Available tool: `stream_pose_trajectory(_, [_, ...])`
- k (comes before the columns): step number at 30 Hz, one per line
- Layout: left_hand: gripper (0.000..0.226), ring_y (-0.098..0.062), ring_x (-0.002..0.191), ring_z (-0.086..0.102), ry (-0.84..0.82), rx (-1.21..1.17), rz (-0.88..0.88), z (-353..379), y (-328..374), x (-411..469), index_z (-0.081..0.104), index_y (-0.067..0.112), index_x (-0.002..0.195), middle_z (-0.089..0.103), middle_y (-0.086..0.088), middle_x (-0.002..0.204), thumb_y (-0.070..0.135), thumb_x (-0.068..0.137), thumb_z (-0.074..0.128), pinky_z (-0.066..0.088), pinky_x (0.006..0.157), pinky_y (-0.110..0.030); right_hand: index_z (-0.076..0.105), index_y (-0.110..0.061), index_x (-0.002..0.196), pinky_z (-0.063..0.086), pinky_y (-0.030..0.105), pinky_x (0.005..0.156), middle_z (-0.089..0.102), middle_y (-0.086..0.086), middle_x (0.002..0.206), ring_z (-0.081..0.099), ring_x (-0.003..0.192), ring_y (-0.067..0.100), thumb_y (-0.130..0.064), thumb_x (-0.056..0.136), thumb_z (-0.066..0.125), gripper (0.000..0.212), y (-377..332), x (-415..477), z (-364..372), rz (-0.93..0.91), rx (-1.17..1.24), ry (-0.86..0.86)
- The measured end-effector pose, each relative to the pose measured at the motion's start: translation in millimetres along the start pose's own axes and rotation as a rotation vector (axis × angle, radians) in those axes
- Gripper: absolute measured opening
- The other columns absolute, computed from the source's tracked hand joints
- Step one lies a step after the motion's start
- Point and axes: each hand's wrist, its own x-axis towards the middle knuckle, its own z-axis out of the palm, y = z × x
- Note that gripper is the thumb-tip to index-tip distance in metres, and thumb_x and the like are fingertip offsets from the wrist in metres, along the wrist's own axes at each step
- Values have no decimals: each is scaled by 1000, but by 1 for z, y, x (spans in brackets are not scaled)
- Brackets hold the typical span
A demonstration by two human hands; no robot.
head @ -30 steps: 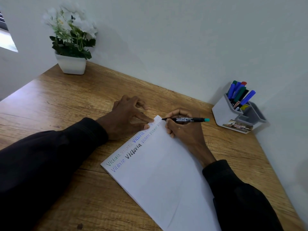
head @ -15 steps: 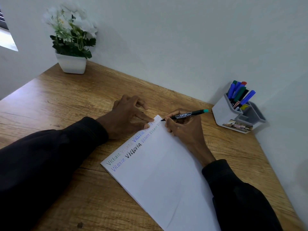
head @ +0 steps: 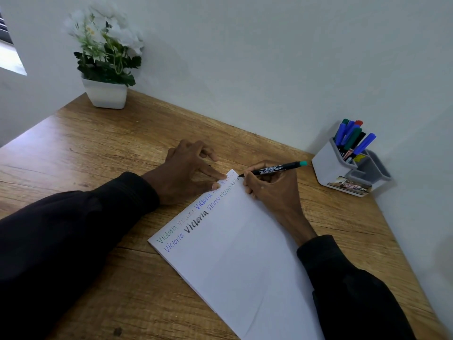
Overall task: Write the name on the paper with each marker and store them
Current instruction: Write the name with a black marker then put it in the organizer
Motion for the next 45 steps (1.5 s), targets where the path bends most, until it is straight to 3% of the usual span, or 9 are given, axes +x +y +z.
stream_pose_trajectory(6, [24,-9,121,32,20,7,-6,2,0,0,70,47,106,45,17,127,44,82,72,17,99,-30,75,-11,76,52,29,51,73,13,65,67,53,21,1,87,72,17,1,1,1,-5,-7,5])
stream_pose_trajectory(13, [25,-9,121,32,18,13,1,2,-2,1,70,47,107,45,16,127,44,82,72,20,101,-33,76,-10,78,54,35,55,72,18,67,68,56,28,-1,89,74,14,4,2,0,7,23,8])
stream_pose_trajectory(25, [27,-10,124,30,8,9,2,2,-4,1,70,44,110,44,15,129,44,83,70,18,101,-33,73,-2,77,55,35,53,70,22,65,66,52,28,1,86,72,10,6,3,1,27,53,22])
stream_pose_trajectory(30, [28,-9,124,29,4,12,1,3,-5,1,69,44,111,43,16,130,46,83,70,19,101,-34,73,-2,80,53,32,52,71,25,69,64,53,29,7,89,69,13,6,6,-1,90,203,63])
stream_pose_trajectory(34, [28,-9,122,29,9,19,2,2,-5,1,70,45,110,44,16,128,47,82,71,22,101,-35,73,4,88,54,29,54,73,18,72,66,58,26,4,93,70,5,2,6,-5,175,304,40])
stream_pose_trajectory(40, [33,-11,119,33,181,-96,-112,-11,-6,-2,71,40,110,51,16,122,39,78,77,34,104,-42,72,7,94,57,28,56,71,24,83,69,64,26,-21,84,59,33,-20,11,-21,227,604,-53])
stream_pose_trajectory(43, [31,-16,118,40,251,-76,-183,-17,-10,-6,71,36,106,55,11,116,31,76,80,37,102,-41,64,-4,85,48,25,46,70,17,70,62,53,24,-13,96,55,17,-31,12,-30,186,567,10])
stream_pose_trajectory(45, [29,-18,116,42,219,-36,-233,-18,-12,-8,72,34,104,56,9,112,31,76,80,39,101,-42,58,-9,81,42,23,43,66,13,64,57,49,22,-3,100,54,21,-37,9,-34,166,512,18])
